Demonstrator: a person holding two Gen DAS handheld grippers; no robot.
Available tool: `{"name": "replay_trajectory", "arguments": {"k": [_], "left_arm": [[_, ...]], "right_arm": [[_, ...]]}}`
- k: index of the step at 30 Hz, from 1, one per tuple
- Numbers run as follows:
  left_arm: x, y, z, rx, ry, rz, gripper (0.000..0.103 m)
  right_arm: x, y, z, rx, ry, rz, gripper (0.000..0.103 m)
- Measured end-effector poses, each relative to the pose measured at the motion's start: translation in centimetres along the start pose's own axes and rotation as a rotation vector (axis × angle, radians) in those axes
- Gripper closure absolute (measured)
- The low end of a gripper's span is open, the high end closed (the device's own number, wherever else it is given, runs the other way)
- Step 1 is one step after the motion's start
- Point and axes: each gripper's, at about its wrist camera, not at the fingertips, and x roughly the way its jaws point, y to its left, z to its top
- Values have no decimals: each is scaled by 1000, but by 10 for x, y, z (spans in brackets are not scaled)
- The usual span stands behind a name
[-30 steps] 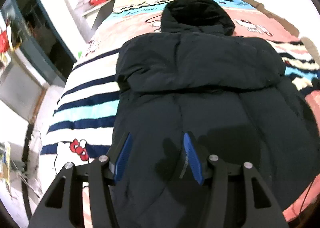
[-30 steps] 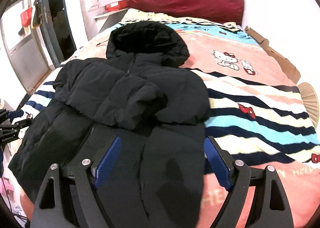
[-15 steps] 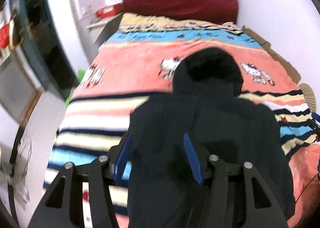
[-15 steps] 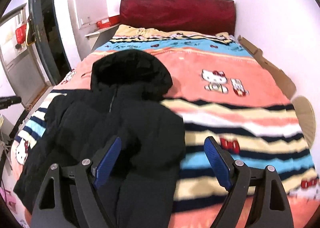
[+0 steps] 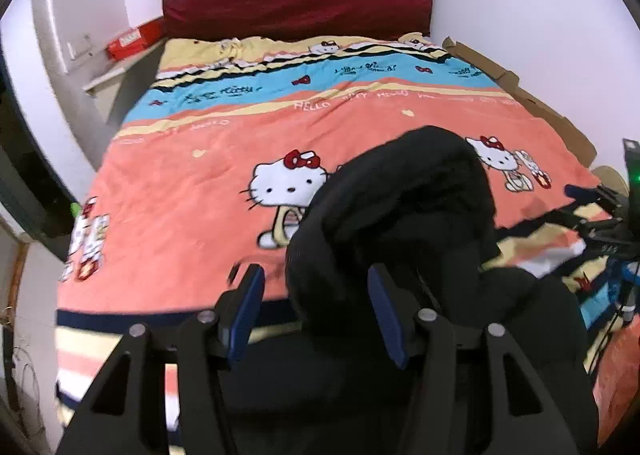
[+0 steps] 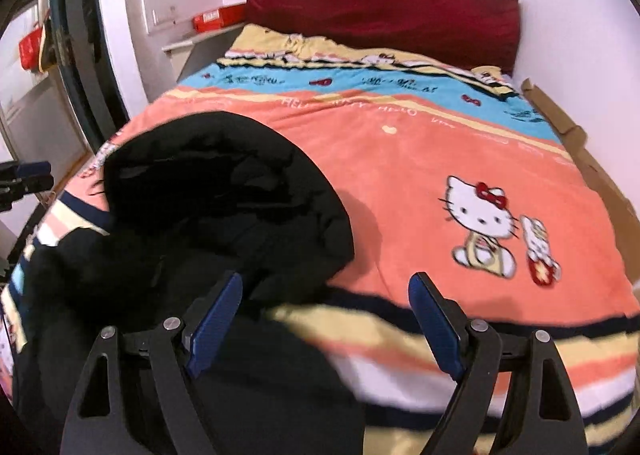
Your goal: Fold large clothes
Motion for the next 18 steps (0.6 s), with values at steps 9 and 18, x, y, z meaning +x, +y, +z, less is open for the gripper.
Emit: {"name": "replay_trajectory", "arguments": {"k": [9,18], "left_arm": [[77,-5,22,106,24,-121,51],[110,-23,30,155,23,-106,51]], "right_arm": [[105,16,44,-159,12,-18,17],[143,39,64,-212,22,1,25]]}}
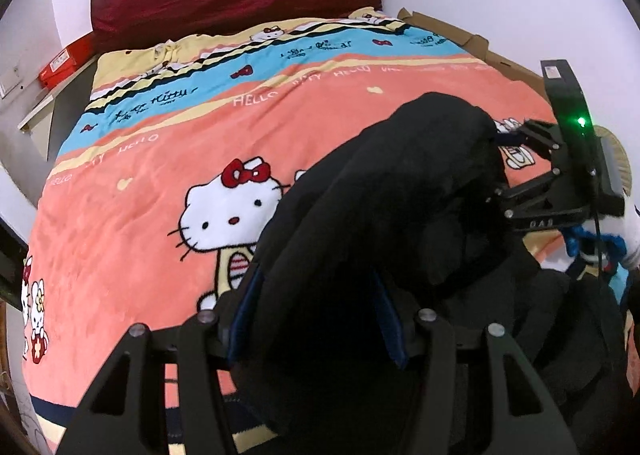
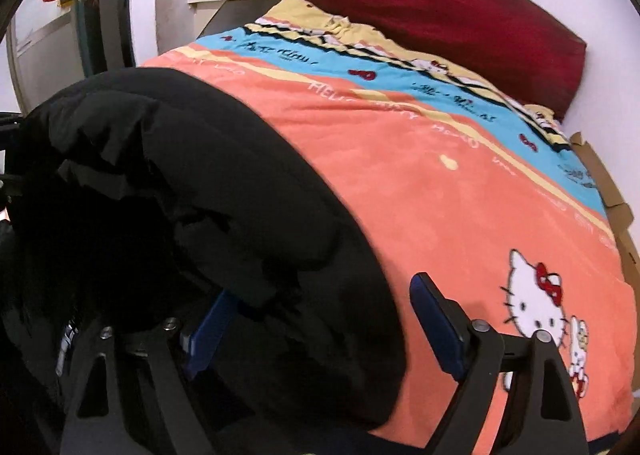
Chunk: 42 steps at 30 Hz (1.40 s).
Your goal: Fold large clothes
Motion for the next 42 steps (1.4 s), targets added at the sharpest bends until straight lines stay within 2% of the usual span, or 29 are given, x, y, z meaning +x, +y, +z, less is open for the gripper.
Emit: {"name": "replay_trajectory", "arguments": {"k": [1,3,4,5,11,16,21,26,29,35,42], "left_arm": [[2,0,1,-9,1,-1,52],[0,2,0,-42,-9,3,64],[-2,4,-1,-59,-7,-4,83],[-4,5,-2,-74,-4,-9,86],[-68,-9,-24,-94,-68,-27,93],[-132,-25,-53,-102,-113,-33,94],[-200,-53,-108,-43,-148,-53,95],[-241,-85,-174,37,-134,-68,94],[-249,-97,-205,45,-125,-76,94],[-247,-110,-260,14,-136,-96,94],[-219,-123,-290,24,-111,-48,91]], "right_arm": [[0,4,1,2,0,12,34],[-4,6,2,16,-5,33,61],[-8,6,2,28,-11,42,85],[-14,5,0,41,-22,61,88],[-77,18,-17,18,-79,105,94],[-161,41,-47,-21,-122,143,96],[-246,68,-93,-51,-168,177,96],[-315,106,-156,-92,-193,201,96],[-331,129,-189,-92,-180,213,96],[-335,161,-239,-54,-140,226,96],[-298,172,-273,-67,-32,175,95]]}}
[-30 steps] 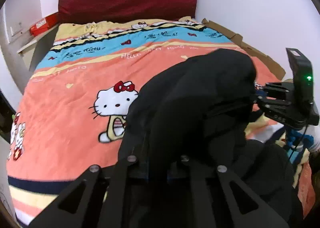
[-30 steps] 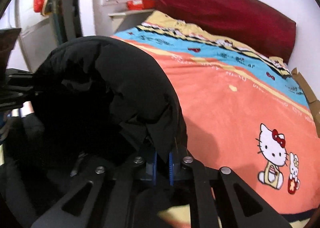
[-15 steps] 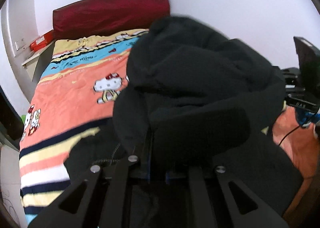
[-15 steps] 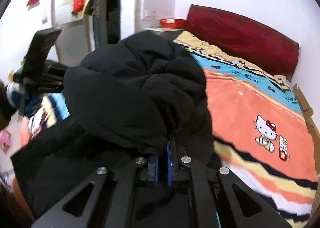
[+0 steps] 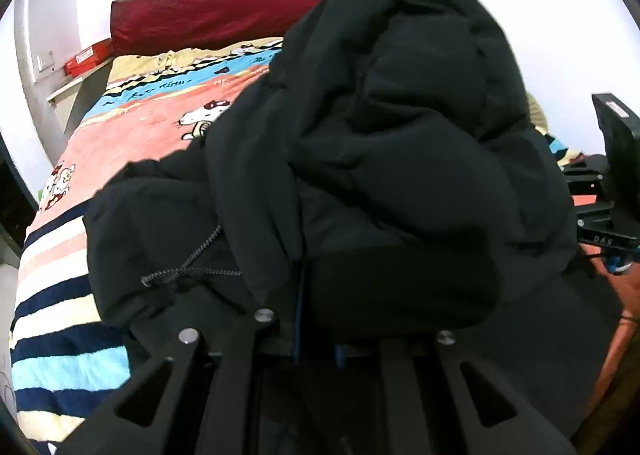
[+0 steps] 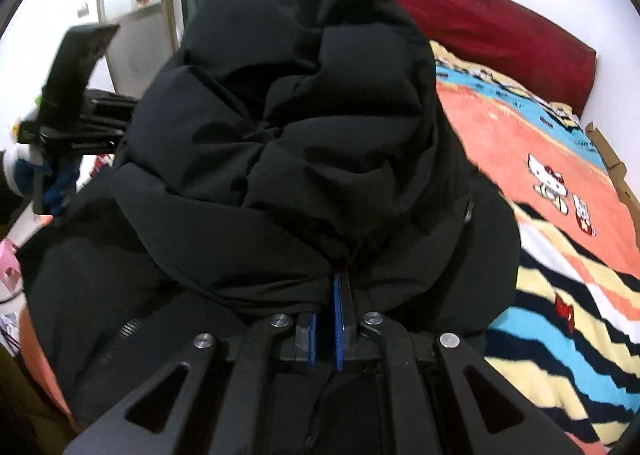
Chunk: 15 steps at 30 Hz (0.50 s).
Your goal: Fold large clothes
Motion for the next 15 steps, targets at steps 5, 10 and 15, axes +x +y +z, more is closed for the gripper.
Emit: {"name": "replay_trajectory", "arguments": {"k": [5,10,15], "left_arm": [[17,-8,-9,8,-8,51,91],[6,-9,-13,-36,-9,48,89],[-16,-11,-18,-61,-7,29,82]], "right_arm": [[24,-1,-9,8,40,-24,94],[24,-2,-13,29,34,-36,94],[20,1,-16,30,26,-42,95]]}}
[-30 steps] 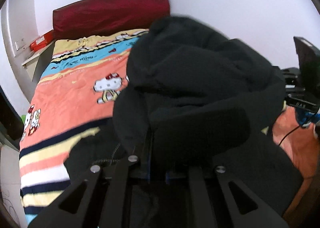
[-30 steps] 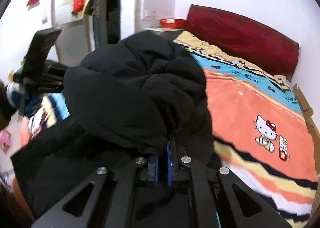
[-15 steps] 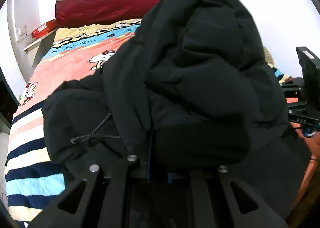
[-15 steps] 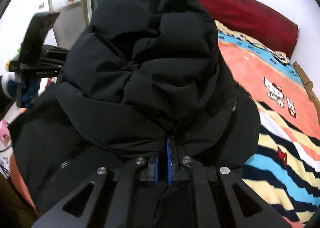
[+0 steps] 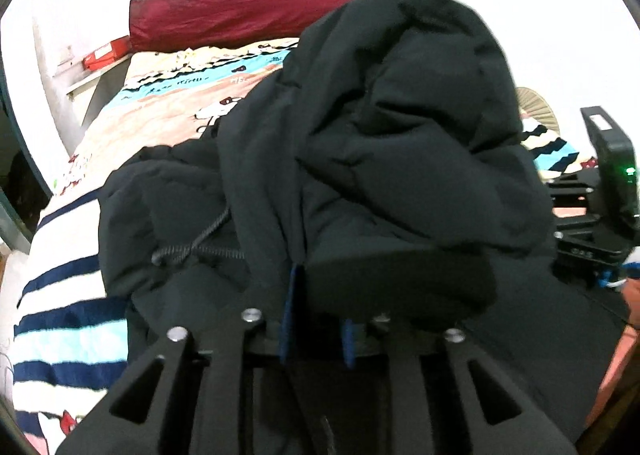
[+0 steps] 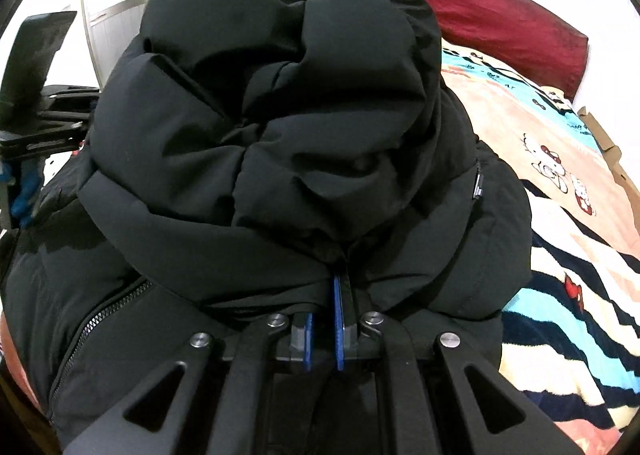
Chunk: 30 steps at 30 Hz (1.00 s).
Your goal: Fold large clothes
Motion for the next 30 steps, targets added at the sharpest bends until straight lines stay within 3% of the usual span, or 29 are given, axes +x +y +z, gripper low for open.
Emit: {"name": "replay_trajectory", "arguments": {"k": [5,12,16,21,30], "left_arm": [[-22,7,-14,-67,21,-37,80],[-44,19,-1,-180,-56,-79,80],[-34,20,12,-208,-64,-102,80],[0,11,16,-188,1,-94,80],[27,5,5,-172,53,-67,80]], "right_arm": [[-4,0,-3,29,-20,-5,94],[-3,1,-2,20,-30,-19,93],[-6,6,-5,26,-35,-26,93],[-10,6,-5,35,-37,-21,90],[-13,2,-8,42,-46,-25,74]]}}
